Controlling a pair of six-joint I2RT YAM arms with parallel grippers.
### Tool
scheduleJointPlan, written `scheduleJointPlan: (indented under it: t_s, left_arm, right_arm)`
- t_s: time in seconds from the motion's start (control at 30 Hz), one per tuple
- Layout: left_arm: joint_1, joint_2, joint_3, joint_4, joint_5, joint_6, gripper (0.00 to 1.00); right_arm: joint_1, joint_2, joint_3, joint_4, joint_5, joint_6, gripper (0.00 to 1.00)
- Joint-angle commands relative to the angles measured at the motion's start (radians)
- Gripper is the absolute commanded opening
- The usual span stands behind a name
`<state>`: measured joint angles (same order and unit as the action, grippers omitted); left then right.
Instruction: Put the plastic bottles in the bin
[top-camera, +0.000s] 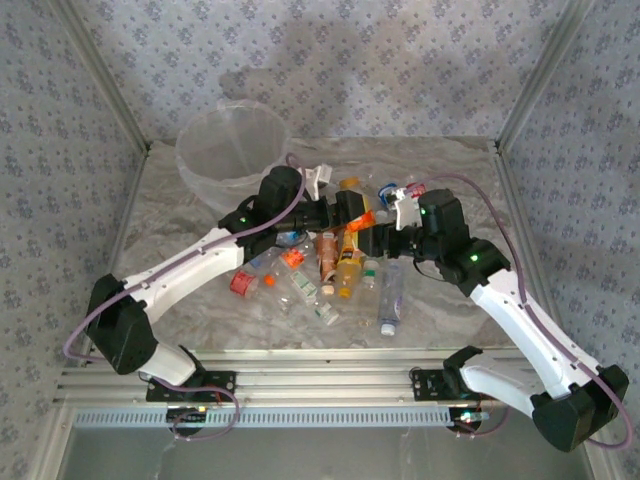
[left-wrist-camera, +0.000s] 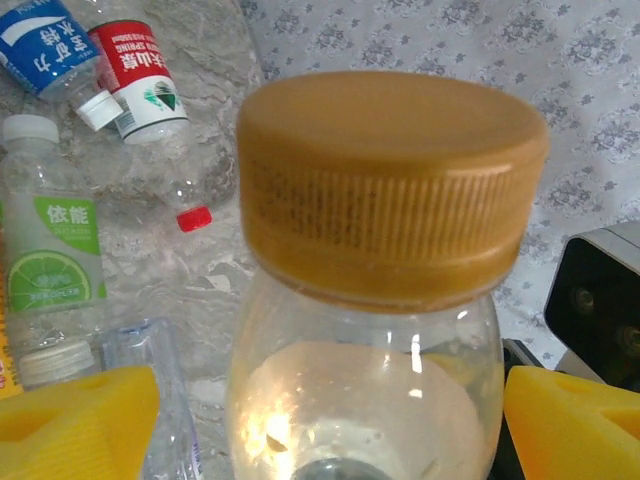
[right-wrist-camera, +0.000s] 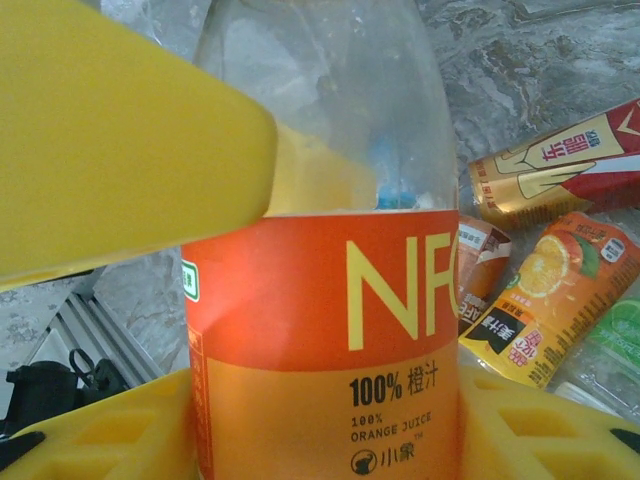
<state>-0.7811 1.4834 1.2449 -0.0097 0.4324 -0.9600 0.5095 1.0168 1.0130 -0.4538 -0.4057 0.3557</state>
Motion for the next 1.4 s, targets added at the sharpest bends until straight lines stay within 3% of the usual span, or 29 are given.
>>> scheduleJointPlan:
  t_s: [0.0, 0.3, 0.47, 0.67, 1.1, 1.37]
  left_arm:
    - [-0.004, 0.005, 0.033, 0.048, 0.040, -0.023, 0.85]
    - [-0.006, -0.002, 0.013, 0.076, 0.051, -0.034, 0.67]
    - [-0.006, -0.010, 0.001, 0.091, 0.052, -0.033, 0.51]
    - [-0.006, -0.020, -0.001, 0.097, 0.057, -0.019, 0.50]
    - [0.051, -0.062, 0.110, -0.084, 0.054, 0.131, 0.50]
    - [0.090, -0.078, 0.301, -0.356, 0.048, 0.456, 0.49]
  right_arm:
    - [0.008, 0.005, 0.032, 0.028, -0.018, 0.009, 0.56]
    - [0.015, 0.017, 0.032, 0.021, 0.001, 0.006, 0.56]
    - [0.023, 0.021, 0.029, 0.024, 0.011, 0.011, 0.56]
    - [0.033, 0.022, 0.037, 0.025, 0.019, 0.014, 0.57]
    - [0.033, -0.071, 0.101, -0.031, -0.029, -0.040, 1.00]
    - [0.019, -0.181, 0.144, -0.048, -0.069, -0.021, 1.00]
